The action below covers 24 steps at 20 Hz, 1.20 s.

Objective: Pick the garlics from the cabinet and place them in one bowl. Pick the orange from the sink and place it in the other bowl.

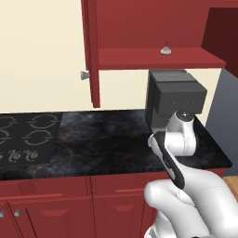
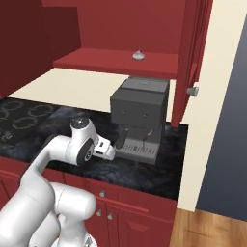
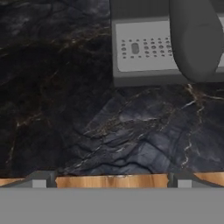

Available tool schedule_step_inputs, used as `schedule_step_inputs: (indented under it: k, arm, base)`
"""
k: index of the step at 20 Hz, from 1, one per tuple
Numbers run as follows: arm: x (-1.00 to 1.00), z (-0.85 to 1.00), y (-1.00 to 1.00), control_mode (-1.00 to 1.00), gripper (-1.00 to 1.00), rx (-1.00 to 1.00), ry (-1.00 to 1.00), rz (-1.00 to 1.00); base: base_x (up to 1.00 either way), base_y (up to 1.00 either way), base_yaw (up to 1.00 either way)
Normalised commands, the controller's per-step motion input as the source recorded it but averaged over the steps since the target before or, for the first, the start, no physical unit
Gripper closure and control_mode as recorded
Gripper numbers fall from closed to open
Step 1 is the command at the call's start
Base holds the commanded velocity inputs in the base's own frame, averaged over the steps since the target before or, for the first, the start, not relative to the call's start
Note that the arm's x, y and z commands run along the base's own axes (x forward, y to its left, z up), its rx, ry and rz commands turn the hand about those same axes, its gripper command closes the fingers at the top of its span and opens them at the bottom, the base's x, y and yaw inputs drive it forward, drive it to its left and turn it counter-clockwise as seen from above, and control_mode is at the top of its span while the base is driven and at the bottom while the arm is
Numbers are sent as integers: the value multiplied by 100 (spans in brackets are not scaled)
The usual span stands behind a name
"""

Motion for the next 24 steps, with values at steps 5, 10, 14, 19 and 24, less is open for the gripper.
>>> schedule_step_inputs:
  k: [5,10,14,19,24]
  arm:
    - [-29,64,-2,-100,-100,0,-7,3]
    - [-45,67,0,-100,-100,0,-10,4]
    - [-35,68,-1,-100,-100,-2,-9,5]
    - [-15,71,-4,-100,-100,-7,-8,4]
    - [-16,75,-2,-100,-100,-6,-6,1]
  base:
    - [0,0,0]
    - [0,0,0]
    - [0,0,0]
    - [0,0,0]
    - [0,0,0]
